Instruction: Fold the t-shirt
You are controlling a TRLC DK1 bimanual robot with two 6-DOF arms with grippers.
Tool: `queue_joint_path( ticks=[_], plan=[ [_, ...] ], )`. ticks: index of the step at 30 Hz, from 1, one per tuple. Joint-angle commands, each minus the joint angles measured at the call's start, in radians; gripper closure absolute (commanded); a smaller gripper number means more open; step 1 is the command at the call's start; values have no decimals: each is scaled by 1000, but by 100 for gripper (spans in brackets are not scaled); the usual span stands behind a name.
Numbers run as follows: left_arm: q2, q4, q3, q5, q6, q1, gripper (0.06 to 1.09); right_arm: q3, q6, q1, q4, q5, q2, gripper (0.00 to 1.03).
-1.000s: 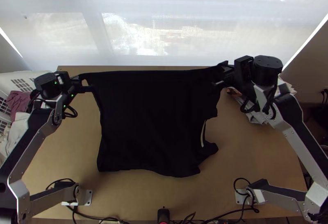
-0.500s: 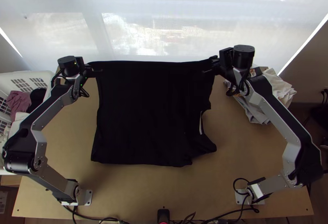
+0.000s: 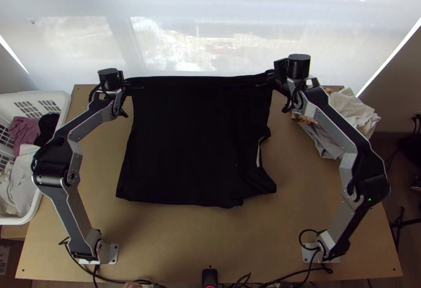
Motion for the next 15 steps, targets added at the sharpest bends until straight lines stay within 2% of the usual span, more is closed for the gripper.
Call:
queue_joint_path(
  ticks=[1,15],
  plan=[
    [88,16,36,-34,11,-12,105,48,-9,-7,31,0,114,100],
    [244,16,167,-34,29,-22,105,185,-17,-9,29,0,297,100]
  ],
)
